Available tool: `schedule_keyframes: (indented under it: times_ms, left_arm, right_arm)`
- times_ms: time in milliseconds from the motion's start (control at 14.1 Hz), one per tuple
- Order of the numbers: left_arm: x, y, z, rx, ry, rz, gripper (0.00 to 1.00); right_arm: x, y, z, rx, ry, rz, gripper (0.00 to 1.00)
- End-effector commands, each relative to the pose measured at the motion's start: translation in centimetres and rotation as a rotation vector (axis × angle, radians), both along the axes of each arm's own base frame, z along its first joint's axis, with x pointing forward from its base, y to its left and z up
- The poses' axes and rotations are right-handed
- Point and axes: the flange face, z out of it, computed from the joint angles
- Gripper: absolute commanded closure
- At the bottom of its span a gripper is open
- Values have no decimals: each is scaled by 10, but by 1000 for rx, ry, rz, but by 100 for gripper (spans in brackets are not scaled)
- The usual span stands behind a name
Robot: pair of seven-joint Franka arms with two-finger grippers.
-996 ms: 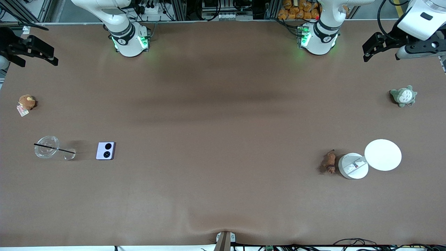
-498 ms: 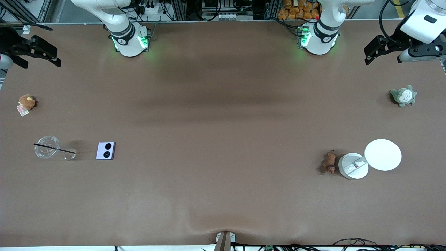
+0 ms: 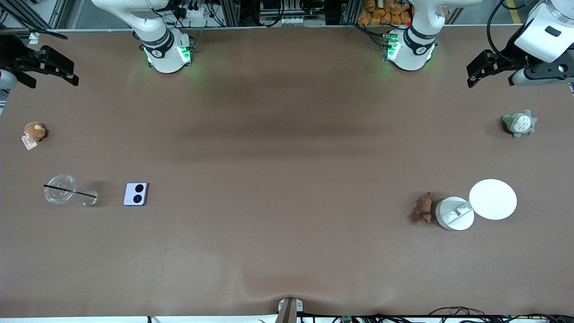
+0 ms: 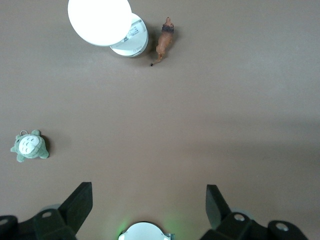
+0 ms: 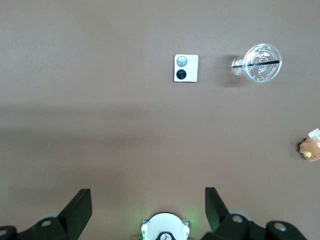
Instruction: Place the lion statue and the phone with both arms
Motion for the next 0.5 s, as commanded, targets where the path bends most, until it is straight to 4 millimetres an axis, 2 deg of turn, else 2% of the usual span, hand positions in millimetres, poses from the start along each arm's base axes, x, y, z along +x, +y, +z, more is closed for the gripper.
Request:
schedule_keyframes:
  times_ms: [0, 427]
  left_arm:
    - [7, 0, 6, -18, 8, 14, 0]
    - [8, 2, 8, -19, 8, 19, 0]
  right_arm:
    - [-8, 1, 2, -13, -11, 1, 0]
    - [-8, 0, 2, -13, -11, -1, 0]
